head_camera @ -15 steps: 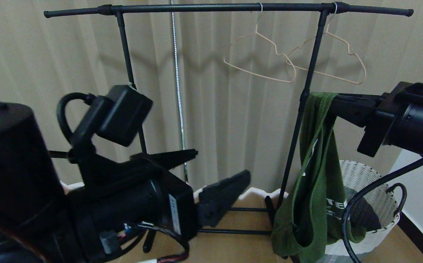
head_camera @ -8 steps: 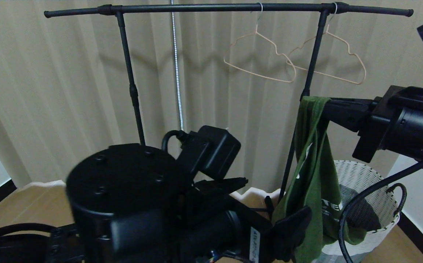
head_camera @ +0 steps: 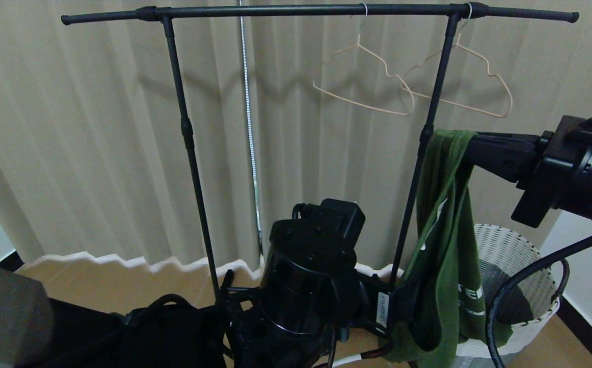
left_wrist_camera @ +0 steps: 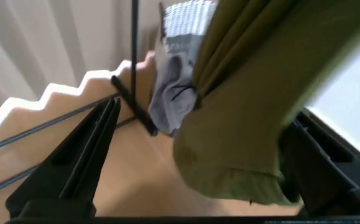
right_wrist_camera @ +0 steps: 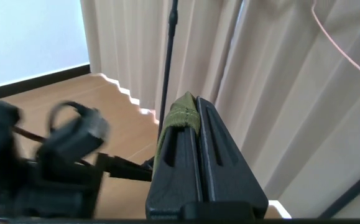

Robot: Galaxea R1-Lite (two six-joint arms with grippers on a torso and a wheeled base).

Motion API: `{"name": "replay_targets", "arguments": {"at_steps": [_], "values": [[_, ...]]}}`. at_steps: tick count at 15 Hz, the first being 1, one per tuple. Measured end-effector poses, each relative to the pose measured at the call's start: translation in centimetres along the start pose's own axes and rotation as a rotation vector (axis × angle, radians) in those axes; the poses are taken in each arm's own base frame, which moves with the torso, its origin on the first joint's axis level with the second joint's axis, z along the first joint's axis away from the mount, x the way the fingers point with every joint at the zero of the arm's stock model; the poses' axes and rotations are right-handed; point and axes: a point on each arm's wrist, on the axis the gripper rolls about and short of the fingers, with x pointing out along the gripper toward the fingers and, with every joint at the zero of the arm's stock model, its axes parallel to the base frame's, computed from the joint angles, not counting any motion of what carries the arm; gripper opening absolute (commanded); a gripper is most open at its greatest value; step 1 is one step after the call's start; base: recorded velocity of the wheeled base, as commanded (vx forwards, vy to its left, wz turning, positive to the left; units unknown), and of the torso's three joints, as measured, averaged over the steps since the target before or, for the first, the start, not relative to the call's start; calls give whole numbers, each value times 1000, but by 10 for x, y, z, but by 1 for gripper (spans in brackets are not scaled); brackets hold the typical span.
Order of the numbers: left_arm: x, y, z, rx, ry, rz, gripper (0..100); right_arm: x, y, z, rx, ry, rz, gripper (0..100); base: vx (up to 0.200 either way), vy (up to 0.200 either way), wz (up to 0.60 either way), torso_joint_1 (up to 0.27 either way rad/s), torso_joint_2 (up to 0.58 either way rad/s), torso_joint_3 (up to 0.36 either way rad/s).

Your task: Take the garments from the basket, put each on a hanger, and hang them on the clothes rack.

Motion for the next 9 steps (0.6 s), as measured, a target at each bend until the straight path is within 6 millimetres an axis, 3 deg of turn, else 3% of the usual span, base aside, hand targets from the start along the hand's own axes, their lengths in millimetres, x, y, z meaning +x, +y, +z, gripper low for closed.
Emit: {"name": "replay_targets", "arguments": {"at_steps": [6, 7, 9], "values": [[-2, 19, -27, 62, 87, 108, 100, -2, 0, 3, -2, -12, -4, 0, 0, 0, 0, 0, 0, 0], [-5, 22, -31, 76, 100, 120, 0, -2, 0, 3, -2, -12, -5, 0, 0, 0, 0, 0, 0, 0], [-12, 25, -36, 104, 121, 128, 0, -1, 0, 4, -4, -14, -5, 0, 0, 0, 0, 0, 0, 0]]}}
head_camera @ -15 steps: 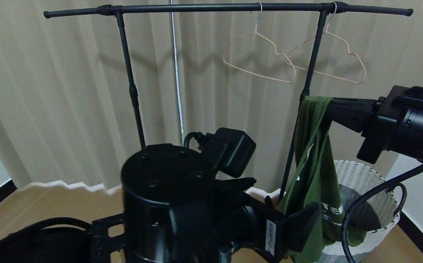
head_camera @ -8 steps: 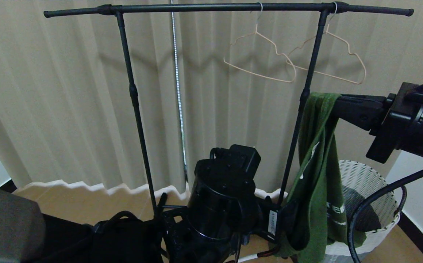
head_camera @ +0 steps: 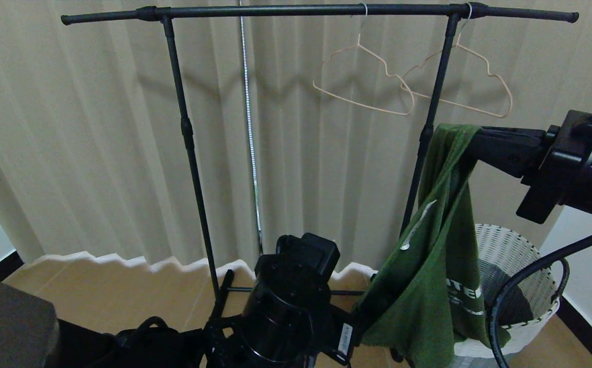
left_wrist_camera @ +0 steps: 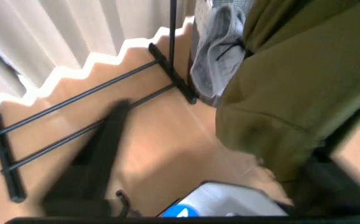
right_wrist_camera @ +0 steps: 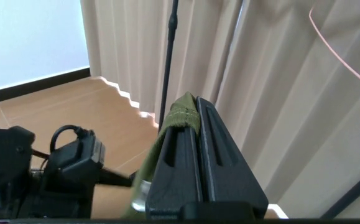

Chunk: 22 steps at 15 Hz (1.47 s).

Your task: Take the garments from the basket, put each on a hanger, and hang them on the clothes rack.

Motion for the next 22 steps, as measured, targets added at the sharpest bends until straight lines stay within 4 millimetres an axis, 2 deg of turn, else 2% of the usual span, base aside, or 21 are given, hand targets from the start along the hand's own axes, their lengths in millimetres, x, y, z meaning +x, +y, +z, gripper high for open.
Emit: {"name": "replay_targets", "arguments": {"at_steps": [4, 6, 8, 10, 14, 16, 19, 22], "values": [[-14, 4, 3, 20, -65, 54, 0, 0, 0, 0, -2, 2, -4, 0, 0, 0, 0, 0, 0, 0], [-31, 9, 6, 71, -108, 67, 0, 0, -1, 0, -4, 2, -9, 0, 0, 0, 0, 0, 0, 0], [-55, 18, 20, 113, -153, 82, 0, -1, -4, 1, -7, -3, -23, 0, 0, 0, 0, 0, 0, 0], [-79, 28, 44, 135, -161, 107, 0, -3, -6, 9, -9, -31, -34, 0, 0, 0, 0, 0, 0, 0], [-135, 41, 125, 98, -280, 148, 0, -14, -10, 20, -14, -78, -61, 0, 0, 0, 0, 0, 0, 0], [-153, 54, 142, 94, -275, 196, 0, -16, -18, 17, -21, -66, -100, 0, 0, 0, 0, 0, 0, 0], [-159, 68, 145, 78, -281, 246, 0, -15, -28, 16, -26, -62, -149, 0, 0, 0, 0, 0, 0, 0], [-159, 70, 144, 77, -278, 247, 0, -12, -30, 15, -25, -54, -159, 0, 0, 0, 0, 0, 0, 0]]}}
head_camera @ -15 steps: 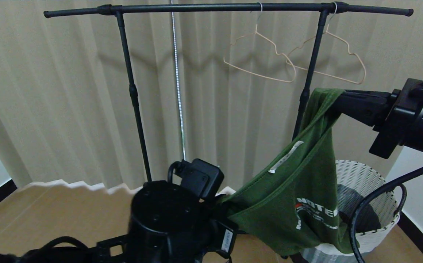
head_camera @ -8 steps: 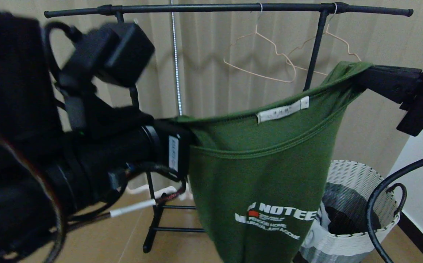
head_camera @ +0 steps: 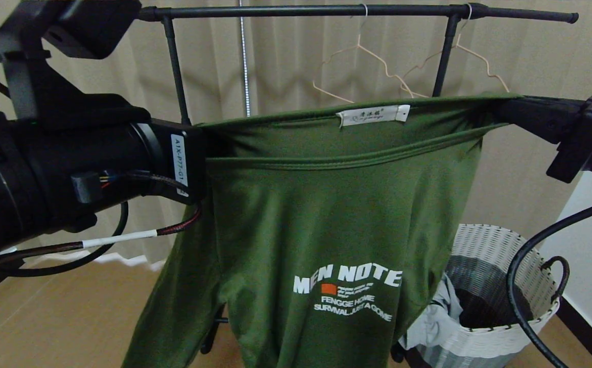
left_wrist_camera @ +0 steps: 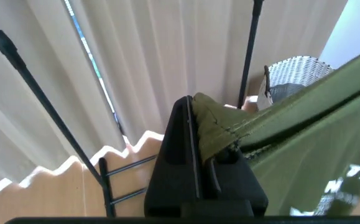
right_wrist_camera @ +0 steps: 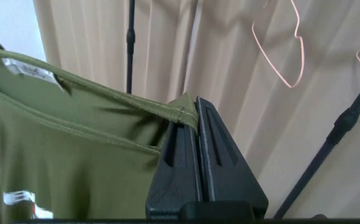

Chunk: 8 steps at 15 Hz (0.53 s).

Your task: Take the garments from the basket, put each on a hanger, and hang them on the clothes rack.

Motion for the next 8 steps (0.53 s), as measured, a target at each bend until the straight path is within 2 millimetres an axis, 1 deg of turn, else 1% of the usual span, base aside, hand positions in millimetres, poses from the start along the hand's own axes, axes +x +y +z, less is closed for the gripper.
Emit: {"name": "replay_targets", "arguments": {"at_steps": [1, 4, 8], "values": [[1, -1, 0, 0, -2, -19, 0, 2, 0, -1, 0, 3, -1, 0, 0, 0, 0, 0, 0, 0], [0, -4, 4, 17, -78, -180, 0, 11, -1, 0, 2, 6, -3, 0, 0, 0, 0, 0, 0, 0], [2, -3, 8, 17, -94, -178, 0, 19, -5, 6, -1, -8, -20, 0, 0, 0, 0, 0, 0, 0]]}}
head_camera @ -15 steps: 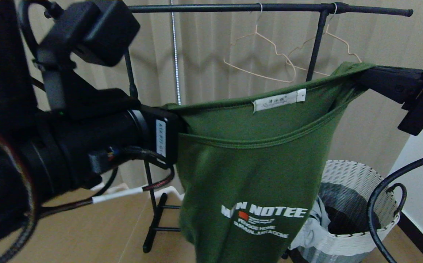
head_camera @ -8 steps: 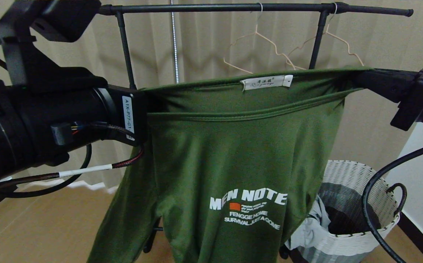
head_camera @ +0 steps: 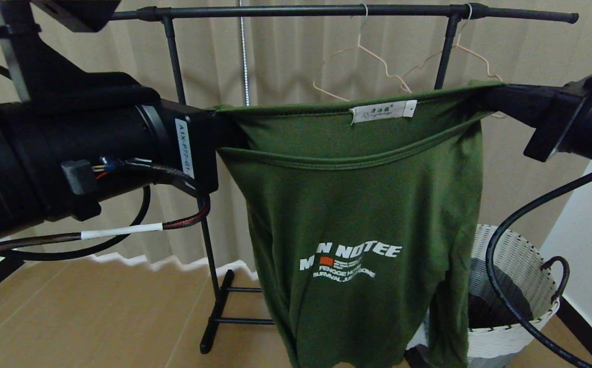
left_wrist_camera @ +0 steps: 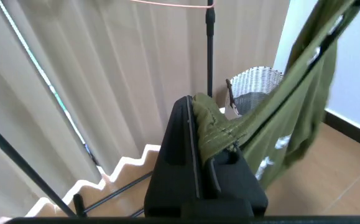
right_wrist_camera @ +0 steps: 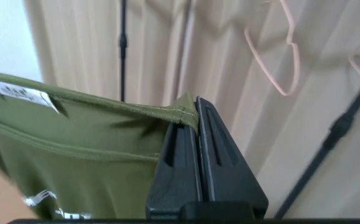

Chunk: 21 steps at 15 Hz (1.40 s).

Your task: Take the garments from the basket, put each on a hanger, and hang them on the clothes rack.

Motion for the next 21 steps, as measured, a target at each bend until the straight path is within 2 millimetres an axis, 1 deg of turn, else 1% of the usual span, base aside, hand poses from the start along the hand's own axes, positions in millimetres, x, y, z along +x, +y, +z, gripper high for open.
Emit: {"name": "replay_targets", "arguments": {"at_steps": [4, 6, 8, 11, 13, 17, 19, 21], "values": [[12, 4, -5, -35, 28, 94, 0, 3, -9, 1, -3, -1, -36, 0, 0, 0, 0, 0, 0, 0], [21, 3, -10, -89, 36, 122, 0, 3, -9, 0, -2, 7, -40, 0, 0, 0, 0, 0, 0, 0], [32, 1, -11, -107, 16, 127, 0, -2, -9, 1, -6, 7, -43, 0, 0, 0, 0, 0, 0, 0], [46, 3, -10, -108, 17, 141, 0, -17, -8, 5, -21, 26, -40, 0, 0, 0, 0, 0, 0, 0], [56, 4, -10, -107, 20, 152, 0, -34, -6, 8, -22, 53, -33, 0, 0, 0, 0, 0, 0, 0], [79, 11, -15, -106, 41, 185, 0, -63, 0, 9, -20, 53, 78, 0, 0, 0, 0, 0, 0, 0], [88, 17, -18, -109, 49, 205, 0, -73, 3, 8, -19, 47, 125, 0, 0, 0, 0, 0, 0, 0], [93, 18, -24, -109, 68, 214, 0, -76, 5, 6, -20, 48, 137, 0, 0, 0, 0, 0, 0, 0]]}}
